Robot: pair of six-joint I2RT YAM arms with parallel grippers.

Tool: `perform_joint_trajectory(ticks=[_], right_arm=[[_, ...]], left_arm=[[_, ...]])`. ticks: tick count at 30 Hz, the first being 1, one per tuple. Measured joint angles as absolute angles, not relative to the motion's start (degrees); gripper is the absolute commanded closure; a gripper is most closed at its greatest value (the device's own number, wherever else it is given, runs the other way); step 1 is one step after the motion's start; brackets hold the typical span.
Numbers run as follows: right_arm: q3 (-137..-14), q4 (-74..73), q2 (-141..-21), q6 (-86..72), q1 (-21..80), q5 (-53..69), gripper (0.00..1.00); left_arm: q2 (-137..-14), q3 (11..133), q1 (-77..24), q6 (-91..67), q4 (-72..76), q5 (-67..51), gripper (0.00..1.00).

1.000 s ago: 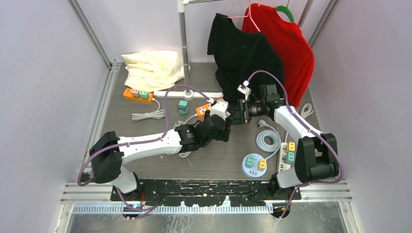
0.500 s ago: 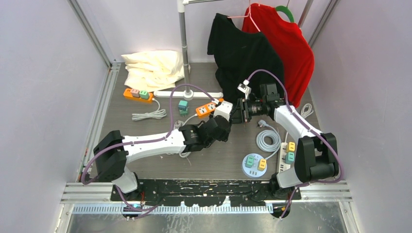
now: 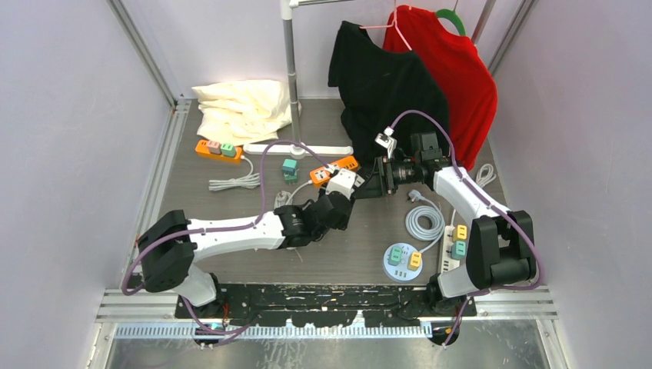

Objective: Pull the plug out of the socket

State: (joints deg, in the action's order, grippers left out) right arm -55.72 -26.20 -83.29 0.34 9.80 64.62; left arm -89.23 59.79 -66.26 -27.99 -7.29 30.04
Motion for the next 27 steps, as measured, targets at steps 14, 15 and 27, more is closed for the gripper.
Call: perform_joint_trajectory(ticks=[14,15,27], right_arm=[[-55.7,-27.5,-83.3,2.1,9.8,64.6,0.37],[-55.7,-27.5,-83.3,2.1,9.8,64.6,0.37],[-55.7,-27.5,-83.3,2.9,9.8,64.6,0.37]], left_arm=[[-84.7,54.1,-63.9,-27.7,-8.4,39.7,1.0],[-84.7,54.0,-63.3,-27.6,-8.8,40.3,1.0],[-88.1,51.9,-52.5,-26.8,-10.3,42.0,1.0]])
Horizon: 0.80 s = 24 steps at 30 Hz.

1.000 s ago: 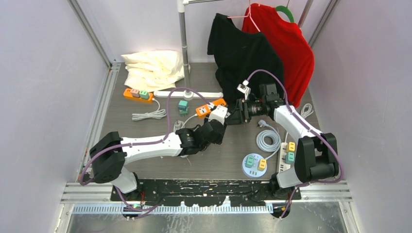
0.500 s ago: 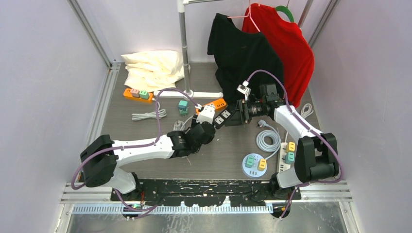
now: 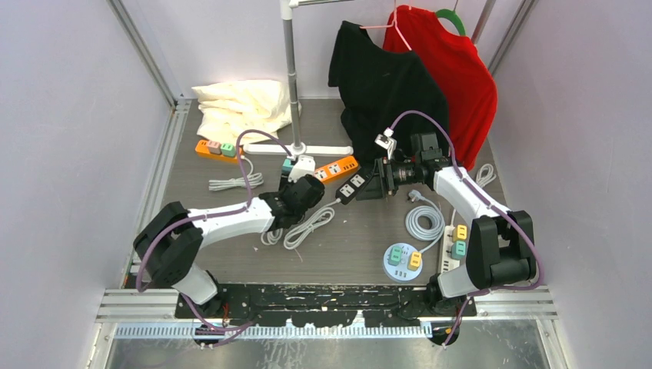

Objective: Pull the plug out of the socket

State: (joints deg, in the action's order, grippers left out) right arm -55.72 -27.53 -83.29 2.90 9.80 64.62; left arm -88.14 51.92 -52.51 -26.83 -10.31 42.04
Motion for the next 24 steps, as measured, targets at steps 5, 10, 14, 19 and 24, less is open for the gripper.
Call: perform_joint_trajectory(ticks=[5,10,14,19,24], right_arm=[[-55.7,-27.6,-83.3,3.0,9.8,64.6,0.37],[-55.7,-27.9,-83.3,3.2,9.8,64.6,0.37],[-55.7,-28.0,-83.3,3.2,9.8,64.6,0.37],[-55.7,-28.4,-83.3,3.6,9.8,64.6,0.37],[-55.7,-28.8,-83.3,4.4,9.8,64.6,0.37]], left_arm=[[-92.3,53.7,-47.5,-26.7,-12.4,40.4,1.0],[-96.3,58.3,-43.8,-26.6,-14.5,39.1,0.98],[-99.0,62.0,-41.8,-26.5,-15.7,38.2,0.9],[-102.3,65.1,-39.9,-26.9,-18.1,36.6,0.83],[-103.3,65.7,-38.3,-27.2,-19.7,34.6,0.37]])
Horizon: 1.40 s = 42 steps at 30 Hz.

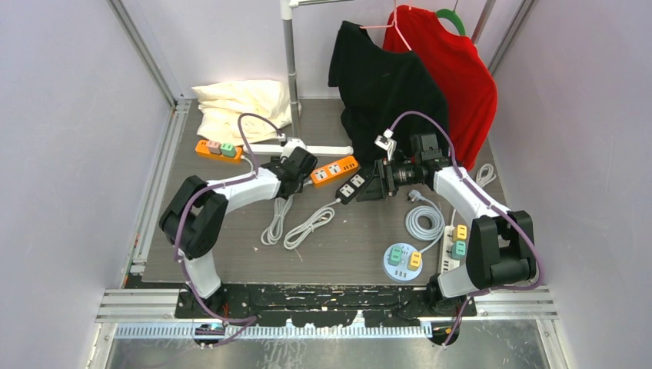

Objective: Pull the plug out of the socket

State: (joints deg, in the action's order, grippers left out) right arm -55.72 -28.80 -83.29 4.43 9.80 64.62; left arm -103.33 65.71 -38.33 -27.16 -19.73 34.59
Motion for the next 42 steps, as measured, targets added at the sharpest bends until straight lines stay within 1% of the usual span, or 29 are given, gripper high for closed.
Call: perform_joint_trajectory(ticks=[3,10,16,19,22,23,25,26,28,31,34,36,39,42], right_arm=[[-55.7,-29.0,-83.3,4.7,9.8,64.6,0.37],[-56.0,-30.3,-83.3,6.5,9.8,64.4,0.36],[-56.9,-32.5,-83.2,9.5,9.8,63.5,0.37],[-57.0,-33.6,-83.1,11.1,9.8,63.0,0.36],[-57.1,-35.1,-83.0,13.2,9.8,62.7,0.36],[-57.2,-35.9,-82.9,14.2,9.8,62.5,0.36],[-57.6,-37.3,-82.5,16.6,9.8,62.1,0.36],[-57.8,-38.1,-82.3,18.0,9.8,62.0,0.36],[-58.3,-40.5,-81.6,21.9,9.3,61.8,0.36],[-58.7,-45.1,-79.7,29.8,8.2,61.7,0.36],[-58.7,-50.8,-77.1,39.9,5.3,61.9,0.35],[-58.7,-54.3,-75.7,46.3,3.1,62.1,0.34],[-58.7,-58.6,-74.0,54.1,-0.6,62.3,0.34],[-58.7,-60.9,-72.5,58.2,-5.3,62.9,0.33]], left_arm=[[-103.3,65.7,-38.0,-27.9,-19.9,34.3,0.31],[-101.9,65.3,-37.9,-28.3,-21.1,32.7,0.26],[-94.3,62.0,-37.9,-28.6,-21.4,28.3,0.23],[-88.7,58.8,-37.9,-29.1,-20.0,24.6,0.19],[-82.9,54.4,-37.9,-29.6,-17.2,19.2,0.14],[-81.1,52.7,-37.9,-29.7,-15.7,17.0,0.08],[-77.4,48.6,-37.9,-29.9,-11.4,11.2,0.01],[-76.1,46.7,-37.9,-30.1,-9.4,8.5,0.0],[-73.5,41.9,-37.9,-30.9,-3.0,1.8,0.0],[-71.4,35.4,-37.9,-33.0,6.4,-8.7,0.06],[-71.9,32.4,-38.7,-35.6,14.0,-17.1,0.08],[-73.3,32.2,-41.4,-36.2,18.7,-20.1,0.08],[-75.0,32.4,-50.3,-34.8,23.0,-19.5,0.08],[-75.2,32.4,-62.4,-31.0,24.4,-12.1,0.07]])
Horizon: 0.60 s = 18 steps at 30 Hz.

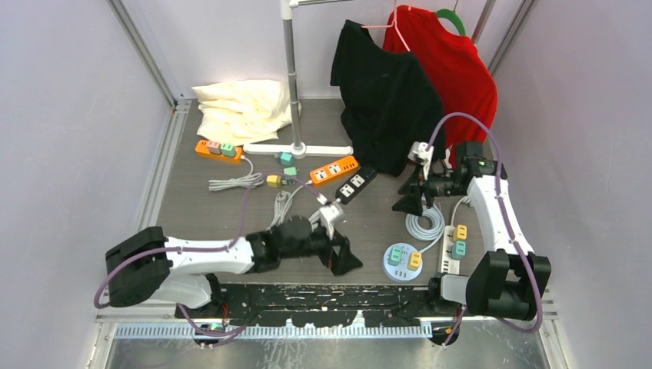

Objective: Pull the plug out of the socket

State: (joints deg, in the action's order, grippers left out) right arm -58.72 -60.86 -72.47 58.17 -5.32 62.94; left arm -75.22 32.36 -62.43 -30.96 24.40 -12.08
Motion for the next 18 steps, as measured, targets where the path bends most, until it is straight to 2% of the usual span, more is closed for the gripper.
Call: perform_joint_trajectory(ticks=[4,12,18], right_arm=[[-58.6,-61.1,-70.1,58.8,-12.1,63.4,0.33],[-57.1,-53.7,-66.8,47.9,-14.5,61.6,0.33],[-57.9,-51.7,-67.5,40.4,-13.5,57.8,0.33]], left_arm=[[-77.1,34.1,-75.1,-27.8,24.4,1.1,0.08],[-89.6,53.6,-82.2,-33.1,8.2,26.1,0.08],[-99.6,69.6,-86.0,-40.2,-8.8,35.4,0.12]])
